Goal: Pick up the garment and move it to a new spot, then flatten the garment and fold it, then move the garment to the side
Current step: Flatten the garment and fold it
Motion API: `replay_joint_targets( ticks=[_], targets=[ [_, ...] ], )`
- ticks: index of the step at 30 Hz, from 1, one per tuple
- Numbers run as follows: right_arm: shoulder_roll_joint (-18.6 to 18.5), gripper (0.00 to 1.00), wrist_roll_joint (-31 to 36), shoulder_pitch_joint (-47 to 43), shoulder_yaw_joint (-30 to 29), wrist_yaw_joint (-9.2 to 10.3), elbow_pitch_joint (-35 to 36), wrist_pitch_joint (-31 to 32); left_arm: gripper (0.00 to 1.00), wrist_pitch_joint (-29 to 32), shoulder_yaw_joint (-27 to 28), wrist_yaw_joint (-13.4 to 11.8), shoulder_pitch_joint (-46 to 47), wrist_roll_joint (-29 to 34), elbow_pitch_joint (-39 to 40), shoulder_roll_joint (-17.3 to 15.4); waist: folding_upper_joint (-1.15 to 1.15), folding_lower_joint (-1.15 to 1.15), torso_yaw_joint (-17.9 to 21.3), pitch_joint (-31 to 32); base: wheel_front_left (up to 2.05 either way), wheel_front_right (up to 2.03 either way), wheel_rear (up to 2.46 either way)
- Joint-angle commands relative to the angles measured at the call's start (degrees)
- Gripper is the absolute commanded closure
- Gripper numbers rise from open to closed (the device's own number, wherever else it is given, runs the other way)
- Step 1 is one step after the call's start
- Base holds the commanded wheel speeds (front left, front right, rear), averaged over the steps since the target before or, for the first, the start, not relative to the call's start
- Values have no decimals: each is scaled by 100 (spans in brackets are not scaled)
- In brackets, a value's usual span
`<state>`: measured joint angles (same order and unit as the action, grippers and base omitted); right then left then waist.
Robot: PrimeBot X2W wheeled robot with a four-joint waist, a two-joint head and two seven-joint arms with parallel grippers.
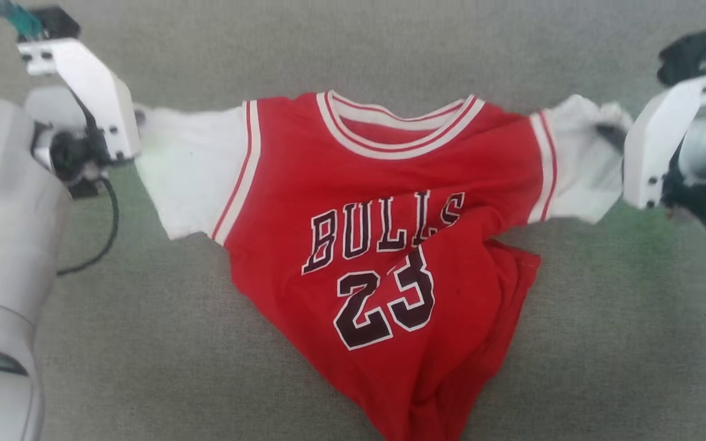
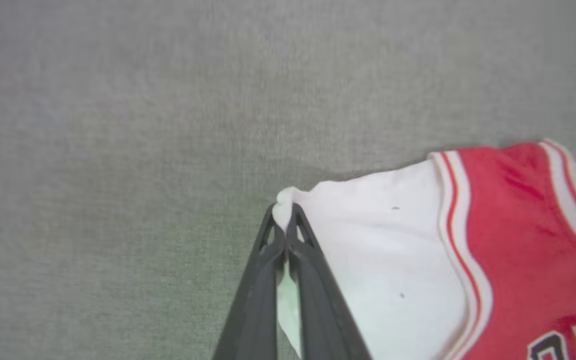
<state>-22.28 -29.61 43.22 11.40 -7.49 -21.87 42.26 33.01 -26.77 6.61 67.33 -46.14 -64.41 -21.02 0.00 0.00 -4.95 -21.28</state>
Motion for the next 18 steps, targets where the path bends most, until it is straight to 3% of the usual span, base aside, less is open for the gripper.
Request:
replay_joint_targets(
  ticks=[1, 8, 18],
  targets=[
    [-59, 100, -56, 103, 34, -1, 72, -63, 100, -56, -27, 30, 112, 53, 50, -2, 0, 0, 3, 205, 0, 0, 0],
    [-237, 100, -203, 530, 176, -1, 275, -321, 100, -214, -108, 65, 540, 107, 287, -114, 0, 0, 74, 932, 0, 0, 0],
    [-221, 100, -261, 1177, 427, -1, 216, -845, 100, -535, -215, 83, 1078, 254, 454, -293, 0, 0, 222, 1798, 0, 0, 0]
  ],
)
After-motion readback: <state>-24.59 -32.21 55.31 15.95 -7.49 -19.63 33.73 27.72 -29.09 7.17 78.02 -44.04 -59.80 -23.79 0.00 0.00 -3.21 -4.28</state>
